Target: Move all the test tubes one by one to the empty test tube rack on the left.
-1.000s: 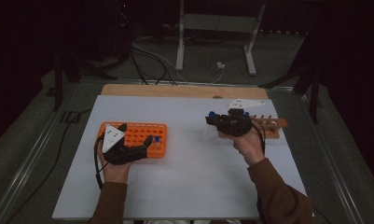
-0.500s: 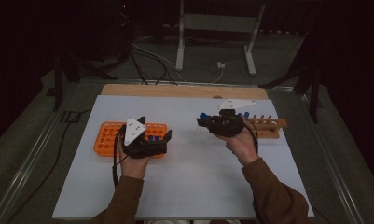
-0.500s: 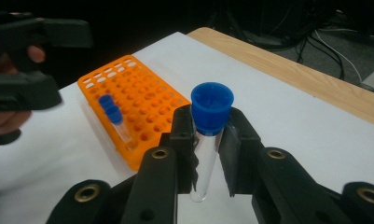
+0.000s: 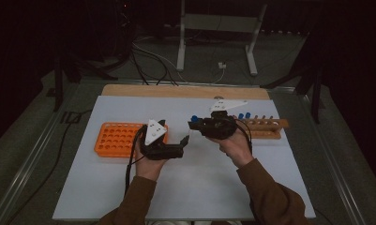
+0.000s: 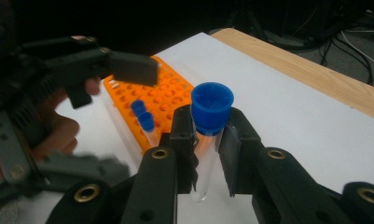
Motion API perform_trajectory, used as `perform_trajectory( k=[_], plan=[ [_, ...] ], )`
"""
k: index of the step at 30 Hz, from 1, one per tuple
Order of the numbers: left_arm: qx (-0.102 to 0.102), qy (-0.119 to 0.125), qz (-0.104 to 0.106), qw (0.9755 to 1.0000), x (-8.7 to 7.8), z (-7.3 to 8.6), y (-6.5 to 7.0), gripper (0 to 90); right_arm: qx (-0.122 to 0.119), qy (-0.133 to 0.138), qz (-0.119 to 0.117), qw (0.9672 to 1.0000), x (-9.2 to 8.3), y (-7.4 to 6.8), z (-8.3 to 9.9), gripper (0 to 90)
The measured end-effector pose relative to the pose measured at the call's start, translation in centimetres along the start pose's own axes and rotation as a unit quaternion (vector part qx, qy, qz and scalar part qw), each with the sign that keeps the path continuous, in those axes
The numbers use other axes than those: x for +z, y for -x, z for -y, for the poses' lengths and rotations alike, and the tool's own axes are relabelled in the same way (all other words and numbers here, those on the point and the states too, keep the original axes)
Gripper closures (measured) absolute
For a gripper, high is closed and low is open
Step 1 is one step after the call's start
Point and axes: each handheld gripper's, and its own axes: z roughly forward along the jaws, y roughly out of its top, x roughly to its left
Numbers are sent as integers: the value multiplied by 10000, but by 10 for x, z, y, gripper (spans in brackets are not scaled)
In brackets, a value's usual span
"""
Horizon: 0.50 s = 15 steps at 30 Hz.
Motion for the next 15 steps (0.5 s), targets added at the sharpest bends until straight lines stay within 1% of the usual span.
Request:
perform_trajectory(
  k=[3,4,6,7,9,10,13,15],
  plan=[
    [50,-59,-4,10000,5,2,3,74,-3,-23,-67,10000,3,-3,-1,760],
    [84,-43,-20,10000,6,2,5,101,-13,-35,-78,10000,3,-4,-1,759],
    [168,8,18,9999,7,4,7,236,-26,-47,-112,9999,4,-6,-1,759],
    [232,-1,-5,9997,8,4,8,320,-33,-58,-123,9999,4,-7,-1,759],
    [313,-31,48,9995,10,6,10,434,-42,-66,-163,9998,5,-8,-1,759],
    [327,-64,32,9994,11,6,10,500,-40,-66,-176,9998,5,-9,-1,759],
    [325,-129,113,9993,15,7,11,601,-58,-75,-223,9997,6,-11,-1,759],
    [287,-137,196,9993,16,8,11,660,-91,-90,-239,9996,6,-12,0,758]
  ],
)
